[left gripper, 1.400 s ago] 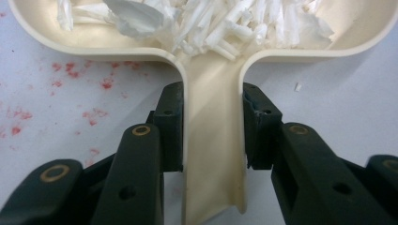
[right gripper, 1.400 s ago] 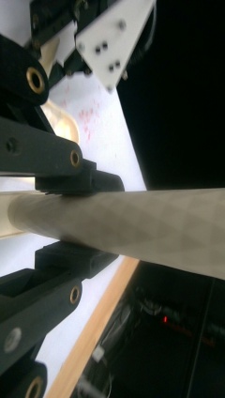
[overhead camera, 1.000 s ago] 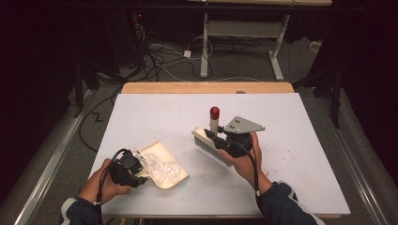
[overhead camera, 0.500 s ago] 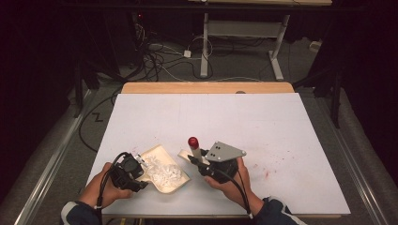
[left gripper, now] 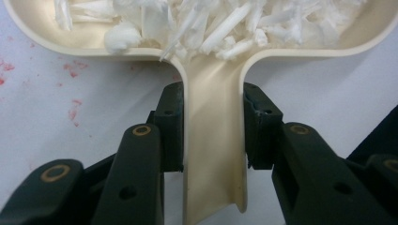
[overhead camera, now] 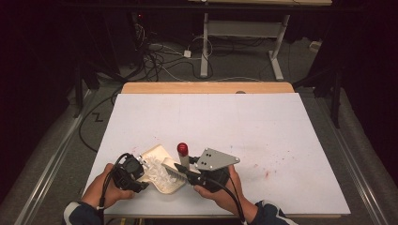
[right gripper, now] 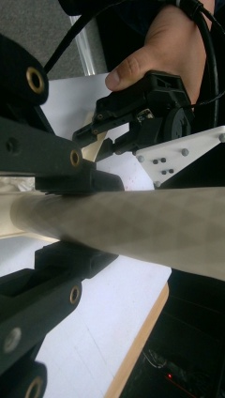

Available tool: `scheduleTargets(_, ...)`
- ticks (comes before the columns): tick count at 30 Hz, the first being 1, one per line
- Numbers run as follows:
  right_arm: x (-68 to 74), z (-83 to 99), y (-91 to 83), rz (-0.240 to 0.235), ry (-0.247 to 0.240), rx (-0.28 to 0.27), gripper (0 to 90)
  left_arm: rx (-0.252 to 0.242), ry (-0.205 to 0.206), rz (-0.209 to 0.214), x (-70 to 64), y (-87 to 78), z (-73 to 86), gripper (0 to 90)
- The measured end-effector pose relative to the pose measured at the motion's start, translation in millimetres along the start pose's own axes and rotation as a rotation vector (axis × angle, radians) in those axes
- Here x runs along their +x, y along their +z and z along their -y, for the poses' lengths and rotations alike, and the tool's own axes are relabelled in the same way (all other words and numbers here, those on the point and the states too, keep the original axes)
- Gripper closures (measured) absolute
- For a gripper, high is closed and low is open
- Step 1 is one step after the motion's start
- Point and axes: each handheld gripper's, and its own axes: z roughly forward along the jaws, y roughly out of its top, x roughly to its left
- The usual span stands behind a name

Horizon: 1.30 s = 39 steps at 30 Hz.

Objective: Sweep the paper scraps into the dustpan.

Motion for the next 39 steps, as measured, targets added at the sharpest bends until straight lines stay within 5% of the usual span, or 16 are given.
scheduleTargets(4,-6.4,-2.1,-5.6,0.037,-0.009,-0.001,71.6,-0.005,-0.002,0.007,1.0,0.3,0.6,62.7)
scheduleTargets(16,-44.0,-3.2,-40.0,0.092,0.065,-0.05,71.5,-0.015,-0.02,0.021,4.0,4.0,0.1,62.7)
scheduleTargets(39,-107.0,27.7,-126.4,0.17,0.094,0.008,71.5,-0.097,-0.089,-0.003,13.0,11.6,-5.7,62.6)
